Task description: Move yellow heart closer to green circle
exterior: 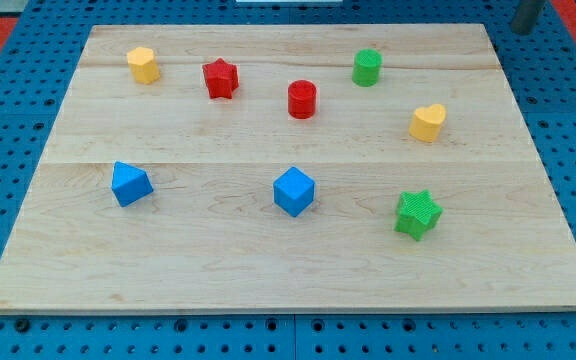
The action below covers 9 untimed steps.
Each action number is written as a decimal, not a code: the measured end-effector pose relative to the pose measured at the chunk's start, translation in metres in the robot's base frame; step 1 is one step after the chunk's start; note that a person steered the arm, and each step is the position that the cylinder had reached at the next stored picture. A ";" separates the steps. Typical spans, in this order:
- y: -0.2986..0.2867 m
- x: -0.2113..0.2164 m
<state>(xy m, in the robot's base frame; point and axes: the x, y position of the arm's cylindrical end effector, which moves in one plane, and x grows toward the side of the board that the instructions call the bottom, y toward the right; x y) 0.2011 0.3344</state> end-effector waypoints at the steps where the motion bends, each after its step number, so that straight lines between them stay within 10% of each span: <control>1: 0.000 0.019; 5: -0.014 0.221; 9: -0.106 0.230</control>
<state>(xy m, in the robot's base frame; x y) 0.4309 0.2283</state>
